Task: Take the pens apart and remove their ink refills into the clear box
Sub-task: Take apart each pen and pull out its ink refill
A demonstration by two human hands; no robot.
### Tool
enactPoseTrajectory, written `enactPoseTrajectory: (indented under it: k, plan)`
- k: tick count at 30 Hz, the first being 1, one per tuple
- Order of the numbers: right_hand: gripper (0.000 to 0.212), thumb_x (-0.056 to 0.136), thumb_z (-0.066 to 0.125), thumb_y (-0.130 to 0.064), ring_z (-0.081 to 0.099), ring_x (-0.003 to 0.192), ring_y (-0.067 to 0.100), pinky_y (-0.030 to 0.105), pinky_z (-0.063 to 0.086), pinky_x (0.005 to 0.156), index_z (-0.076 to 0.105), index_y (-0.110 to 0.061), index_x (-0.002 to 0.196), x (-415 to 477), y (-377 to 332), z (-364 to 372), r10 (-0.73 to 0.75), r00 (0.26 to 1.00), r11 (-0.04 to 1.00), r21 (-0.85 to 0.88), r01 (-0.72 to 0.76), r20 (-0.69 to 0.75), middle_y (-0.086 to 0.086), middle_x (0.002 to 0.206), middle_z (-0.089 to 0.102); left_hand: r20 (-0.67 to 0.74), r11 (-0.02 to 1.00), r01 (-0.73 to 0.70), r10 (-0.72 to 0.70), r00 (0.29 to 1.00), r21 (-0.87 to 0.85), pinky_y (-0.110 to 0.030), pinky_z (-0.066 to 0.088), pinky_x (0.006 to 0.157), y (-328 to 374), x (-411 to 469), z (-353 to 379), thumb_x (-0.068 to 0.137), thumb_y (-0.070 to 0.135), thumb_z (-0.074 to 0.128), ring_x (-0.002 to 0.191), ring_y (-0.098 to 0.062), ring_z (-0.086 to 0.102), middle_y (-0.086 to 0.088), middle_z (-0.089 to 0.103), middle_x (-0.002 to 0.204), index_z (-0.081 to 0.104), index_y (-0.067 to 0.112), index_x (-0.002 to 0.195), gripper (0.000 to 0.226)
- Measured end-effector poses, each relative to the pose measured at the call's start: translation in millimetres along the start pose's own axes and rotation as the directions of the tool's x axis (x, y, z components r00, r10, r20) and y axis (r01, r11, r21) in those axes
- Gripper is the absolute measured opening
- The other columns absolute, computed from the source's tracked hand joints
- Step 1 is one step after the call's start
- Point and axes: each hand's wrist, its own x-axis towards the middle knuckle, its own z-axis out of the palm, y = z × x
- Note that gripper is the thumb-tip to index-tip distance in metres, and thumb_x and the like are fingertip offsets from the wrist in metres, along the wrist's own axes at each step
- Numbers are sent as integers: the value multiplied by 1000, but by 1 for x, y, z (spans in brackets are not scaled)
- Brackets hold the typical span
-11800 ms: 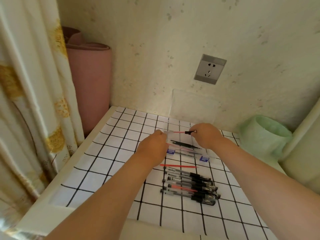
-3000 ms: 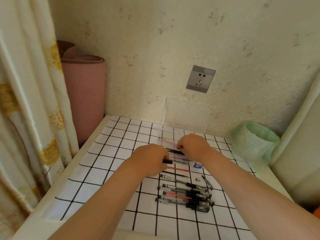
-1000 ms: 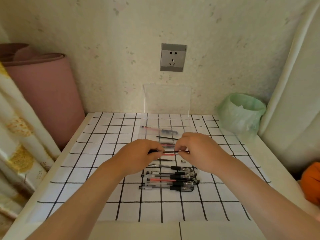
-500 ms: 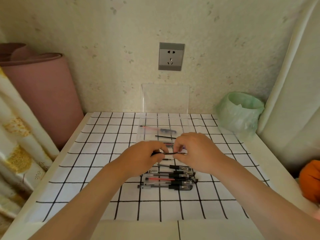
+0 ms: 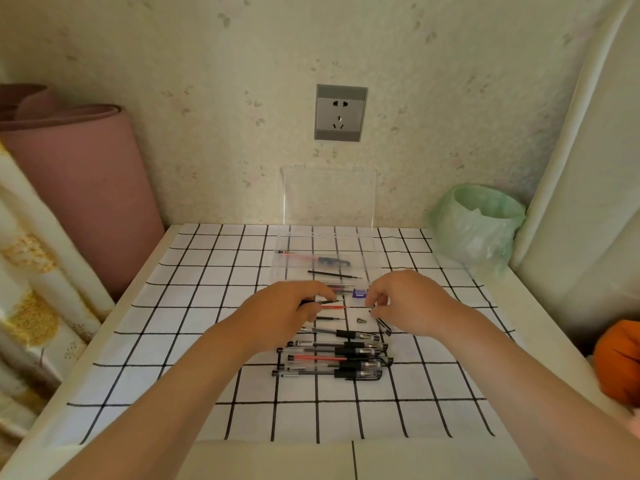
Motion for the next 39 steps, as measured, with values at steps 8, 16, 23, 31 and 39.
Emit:
enactPoseTrajectory:
  k: [8,16,23,31,39]
  plan:
    - [15,82,70,-38,61,84,6,24,45,68,73,-36,96,3,-15,12,-36,999,998,-58,37,23,-17,87,63,21,1000,-21,21,1000,-5,-12,38,57,4,0,2,100,31,48,65,6,55,15,66,85,54,45,116,21]
    - [8,84,70,-34,60,78,-5,16,44,67,71,-36,91,1,-24,6,-107,981,985,117,127,-164,-18,86,68,19,1000,2,-1,1000,-15,-16,42,60,0,2,0,99,31,50,65,2,56,15,67,83,58,40,105,14]
    - [9,82,73,-37,52,70,-16,11,33,57,70,-35,90,-3,-35,9,-131,970,952,247,182,-206,-20,85,66,18,999,-16,17,1000,-30,-28,52,70,2,1,-1,98,30,52,73,-6,60,14,68,82,59,36,106,12]
    - [7,82,73,-37,54,67,-9,16,39,59,69,-36,88,-2,-38,14,-114,969,940,292,176,-217,-20,82,66,17,1000,-16,16,1000,-16,-27,51,70,0,0,-3,98,30,52,74,-5,60,16,67,82,58,40,102,12]
    - [7,82,74,-36,53,67,-13,12,35,57,70,-34,87,-4,-40,14,-139,968,929,311,201,-211,-18,83,66,19,998,-34,35,999,-54,-14,43,60,1,-1,-2,98,29,54,66,-1,56,11,67,82,60,36,104,11]
